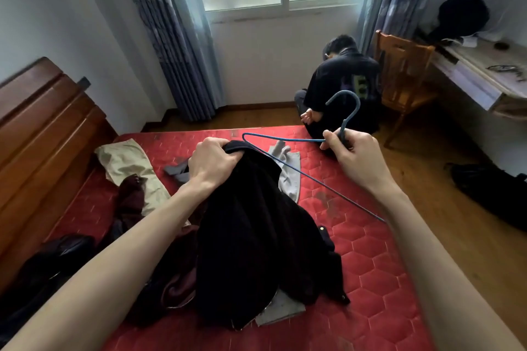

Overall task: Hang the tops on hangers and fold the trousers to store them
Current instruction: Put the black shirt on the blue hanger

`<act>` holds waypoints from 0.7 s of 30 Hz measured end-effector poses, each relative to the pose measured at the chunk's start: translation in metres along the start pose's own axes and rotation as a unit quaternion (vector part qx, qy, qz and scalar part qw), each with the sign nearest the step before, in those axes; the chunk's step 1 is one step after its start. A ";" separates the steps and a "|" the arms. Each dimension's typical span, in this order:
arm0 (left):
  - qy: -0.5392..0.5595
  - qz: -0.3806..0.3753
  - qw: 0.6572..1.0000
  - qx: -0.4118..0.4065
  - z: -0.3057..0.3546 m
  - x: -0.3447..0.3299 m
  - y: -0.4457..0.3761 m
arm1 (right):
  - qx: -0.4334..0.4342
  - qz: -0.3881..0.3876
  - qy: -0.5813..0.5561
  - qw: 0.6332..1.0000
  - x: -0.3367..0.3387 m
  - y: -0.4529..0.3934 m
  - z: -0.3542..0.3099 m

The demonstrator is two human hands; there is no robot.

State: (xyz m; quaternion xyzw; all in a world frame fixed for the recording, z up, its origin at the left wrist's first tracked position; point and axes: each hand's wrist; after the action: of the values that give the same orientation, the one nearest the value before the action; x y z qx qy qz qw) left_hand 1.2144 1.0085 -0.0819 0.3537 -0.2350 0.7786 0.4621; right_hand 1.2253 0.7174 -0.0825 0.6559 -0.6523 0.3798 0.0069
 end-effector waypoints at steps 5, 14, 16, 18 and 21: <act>-0.017 0.010 1.000 0.015 -0.001 0.003 -0.003 | 0.003 -0.043 -0.007 0.999 0.024 -0.003 0.009; -0.038 0.023 0.999 0.013 0.000 0.002 -0.005 | 0.002 -0.153 -0.023 0.988 0.035 -0.002 0.000; -0.045 0.013 0.999 0.001 0.006 -0.001 -0.001 | 0.025 -0.164 0.021 0.986 0.011 0.001 -0.009; -0.053 -0.004 0.999 -0.008 0.011 -0.005 0.005 | 0.030 -0.152 0.028 0.988 -0.014 0.005 -0.016; -0.054 -0.037 0.998 -0.023 0.015 -0.011 0.015 | 0.016 -0.139 0.043 0.989 -0.045 0.011 -0.016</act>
State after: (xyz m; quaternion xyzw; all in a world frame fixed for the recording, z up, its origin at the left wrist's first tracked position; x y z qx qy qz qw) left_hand 1.2093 0.9850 -0.0810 0.3931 -0.2641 0.7354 0.4847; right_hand 1.2148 0.7619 -0.0994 0.7231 -0.5480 0.4132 0.0775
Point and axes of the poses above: each hand's wrist, its own y-axis away from the middle knuckle, its own x-axis out of the back of the hand, z = x × y, and after that the axes turned 13 degrees about x, right-handed
